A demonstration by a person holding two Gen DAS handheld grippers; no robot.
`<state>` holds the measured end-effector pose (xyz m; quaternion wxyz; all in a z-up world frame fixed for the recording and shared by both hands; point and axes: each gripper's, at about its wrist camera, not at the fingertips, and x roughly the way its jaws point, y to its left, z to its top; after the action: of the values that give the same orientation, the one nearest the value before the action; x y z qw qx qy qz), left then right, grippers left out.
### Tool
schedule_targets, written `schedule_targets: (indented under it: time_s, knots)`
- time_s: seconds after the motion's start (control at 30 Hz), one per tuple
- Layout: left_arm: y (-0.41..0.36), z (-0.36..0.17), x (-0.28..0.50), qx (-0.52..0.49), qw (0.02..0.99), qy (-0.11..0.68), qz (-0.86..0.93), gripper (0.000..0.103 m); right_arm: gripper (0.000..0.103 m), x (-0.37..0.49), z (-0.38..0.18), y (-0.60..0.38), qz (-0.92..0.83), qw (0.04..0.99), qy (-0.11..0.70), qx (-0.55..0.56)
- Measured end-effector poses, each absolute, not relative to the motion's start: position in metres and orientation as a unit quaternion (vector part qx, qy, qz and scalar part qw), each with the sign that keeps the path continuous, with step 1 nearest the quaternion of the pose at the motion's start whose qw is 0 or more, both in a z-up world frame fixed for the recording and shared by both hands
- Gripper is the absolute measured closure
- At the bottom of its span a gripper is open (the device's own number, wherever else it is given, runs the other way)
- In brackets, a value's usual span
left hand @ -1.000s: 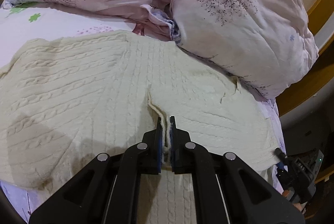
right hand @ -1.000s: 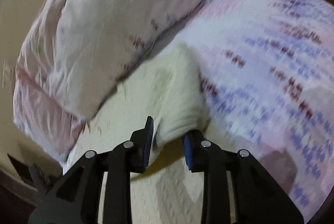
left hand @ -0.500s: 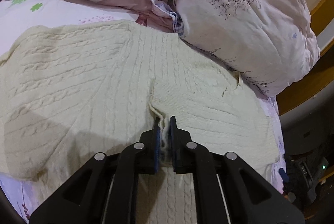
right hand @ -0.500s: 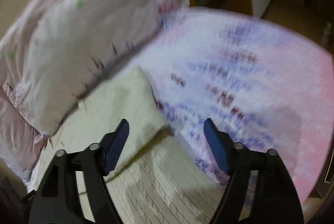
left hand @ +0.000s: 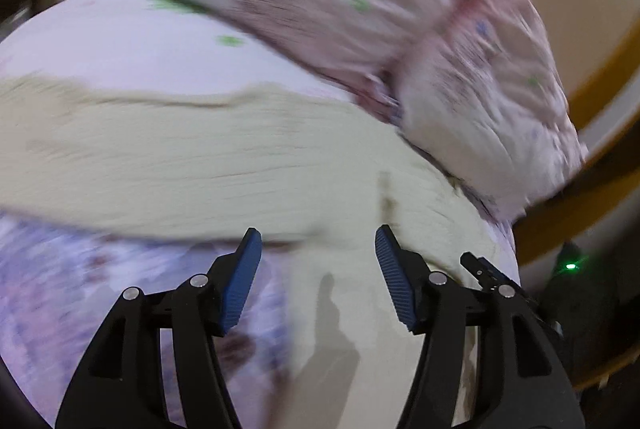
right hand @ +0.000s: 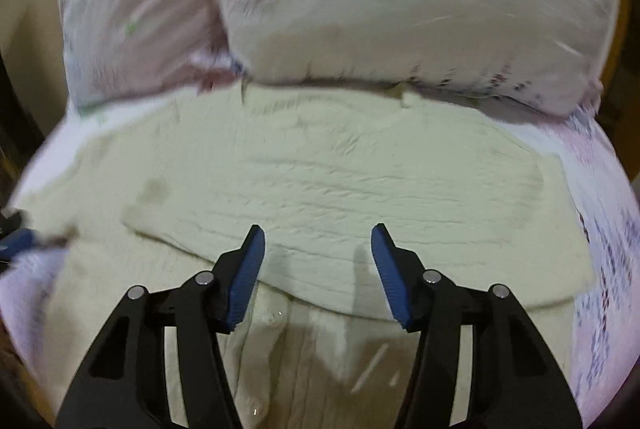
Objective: Fold small clothes
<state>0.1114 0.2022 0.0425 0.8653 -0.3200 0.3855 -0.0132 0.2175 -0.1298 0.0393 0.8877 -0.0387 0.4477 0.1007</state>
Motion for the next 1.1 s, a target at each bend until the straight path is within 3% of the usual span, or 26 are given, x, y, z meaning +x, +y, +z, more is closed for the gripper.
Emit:
schedule_targets:
  time_s: [0.1, 0.37, 0.43, 0.87, 0.9, 1.0, 1.1]
  knots:
    - [0.242, 0.031, 0.081, -0.365, 0.850, 0.379, 0.031, 0.043, 0.047, 0.214, 0.028, -0.121, 0.091, 0.887, 0.446, -0.071]
    - [0.310, 0.013, 0.045, -0.469, 0.811, 0.325, 0.125, 0.043, 0.042, 0.198, 0.045, -0.143, 0.109, 0.884, 0.455, 0.012]
    - [0.322, 0.007, 0.044, -0.506, 0.796, 0.305, 0.132, 0.051, 0.041, 0.194, 0.047, -0.144, 0.112, 0.884, 0.454, 0.019]
    - [0.375, -0.007, 0.009, -0.617, 0.729, 0.222, 0.199, 0.068, 0.037, 0.187, 0.052, -0.154, 0.130, 0.884, 0.446, 0.039]
    - [0.377, -0.007, 0.008, -0.616, 0.729, 0.220, 0.203, 0.072, 0.037, 0.187, 0.052, -0.155, 0.131, 0.884, 0.447, 0.039]
    - [0.380, -0.007, 0.019, -0.593, 0.741, 0.237, 0.209, 0.097, 0.037, 0.186, 0.053, -0.159, 0.133, 0.885, 0.444, 0.043]
    - [0.382, -0.003, 0.022, -0.587, 0.748, 0.231, 0.206, 0.099, 0.037, 0.185, 0.057, -0.167, 0.132, 0.888, 0.437, 0.048]
